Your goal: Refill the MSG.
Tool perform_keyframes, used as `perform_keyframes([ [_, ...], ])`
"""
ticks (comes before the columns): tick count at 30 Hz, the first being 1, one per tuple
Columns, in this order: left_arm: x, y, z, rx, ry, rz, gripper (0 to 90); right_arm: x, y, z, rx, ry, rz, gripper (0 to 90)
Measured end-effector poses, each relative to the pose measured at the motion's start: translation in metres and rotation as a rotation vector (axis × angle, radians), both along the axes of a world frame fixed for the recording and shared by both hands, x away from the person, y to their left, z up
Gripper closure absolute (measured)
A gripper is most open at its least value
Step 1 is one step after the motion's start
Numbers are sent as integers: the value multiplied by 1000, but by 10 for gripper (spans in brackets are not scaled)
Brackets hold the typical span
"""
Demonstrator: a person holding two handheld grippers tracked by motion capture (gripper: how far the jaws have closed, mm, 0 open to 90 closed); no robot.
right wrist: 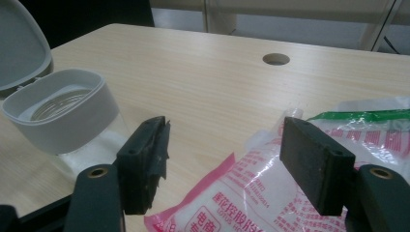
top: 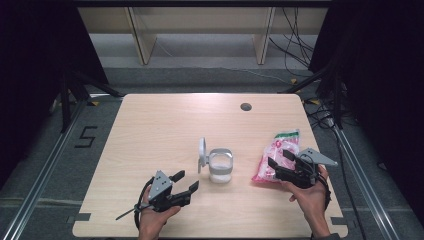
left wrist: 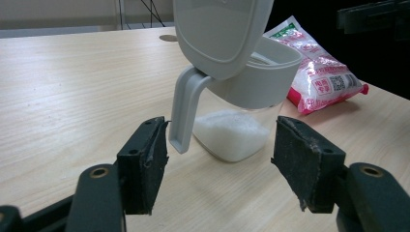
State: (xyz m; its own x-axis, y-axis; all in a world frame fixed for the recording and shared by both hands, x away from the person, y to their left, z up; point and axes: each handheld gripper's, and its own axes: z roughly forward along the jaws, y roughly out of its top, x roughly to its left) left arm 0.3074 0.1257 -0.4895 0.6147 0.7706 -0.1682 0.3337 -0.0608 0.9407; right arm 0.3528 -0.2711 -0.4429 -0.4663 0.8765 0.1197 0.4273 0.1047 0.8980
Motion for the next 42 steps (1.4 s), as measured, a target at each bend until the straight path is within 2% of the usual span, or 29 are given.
perform_keyframes([
  [1,1,1,0,-5,-1,-4,360,2,-1,-2,-27,-36,12,313],
  [3,2,3,1,4,-9,0,360,-1,1,0,4,5,14,296],
  [4,2,4,3,20,-17,-8,360,-2,3,-1,17,-2,10,295],
  [8,4,7,6,14,-15,5,374,-4,3,-1,-15,6,28,237],
  [9,5,7,6,13,-13,6,377,-3,3,-4,-23,-32,30,236],
  [10,6,8,6,13,-22,-5,380,-5,6,-3,9,-9,30,227],
  [11,7,8,7,16,-19,-1,383,-4,3,-4,-25,-46,42,210],
  [12,7,8,7,11,-17,7,384,-5,4,-4,-29,-29,31,192],
  [13,8,10,8,22,-17,7,386,-10,8,-3,35,26,20,180],
  [15,8,10,9,18,-19,8,393,-10,9,-5,25,0,26,157],
  [16,9,10,10,12,-17,15,395,-10,10,-7,-15,-22,31,154],
  [18,11,11,11,10,-27,7,408,-12,10,-7,-39,-20,53,155],
  [19,11,12,12,18,-28,9,411,-16,14,-8,-11,-7,49,155],
  [21,13,12,13,18,-36,0,421,-15,15,-9,-46,-25,76,155],
  [22,12,12,14,26,-30,5,425,-18,16,-8,-34,-20,88,155],
  [23,13,11,15,25,-30,6,427,-18,17,-9,-21,-45,112,155],
  [24,13,10,15,20,-32,5,432,-21,18,-8,-28,-18,104,156],
  [26,13,10,16,26,-37,3,444,-21,18,-9,-50,-49,116,157],
  [28,14,10,17,27,-47,-11,456,-23,19,-10,-31,-31,118,161],
  [29,15,10,18,28,-53,-16,459,-23,18,-10,-44,-39,125,161],
  [31,15,9,19,19,-42,-8,467,-26,19,-11,-36,-15,122,161],
  [32,15,8,19,12,-41,-2,473,-24,18,-13,-49,-49,131,162],
  [33,15,9,21,26,-39,1,474,-27,20,-12,-32,-8,119,163],
  [34,16,9,21,23,-46,-3,481,-28,20,-12,-46,1,127,164],
  [35,16,9,22,41,-53,-10,484,-26,19,-14,-54,-38,141,165],
  [36,17,9,23,39,-57,-13,486,-30,20,-12,-48,1,128,167],
  [37,17,9,23,37,-57,-12,489,-28,20,-15,-55,-27,143,168],
  [39,18,9,24,33,-63,-18,496,-32,22,-15,-57,4,142,169],
  [42,18,8,24,25,-57,-15,512,-32,22,-15,-74,-7,155,170],
])
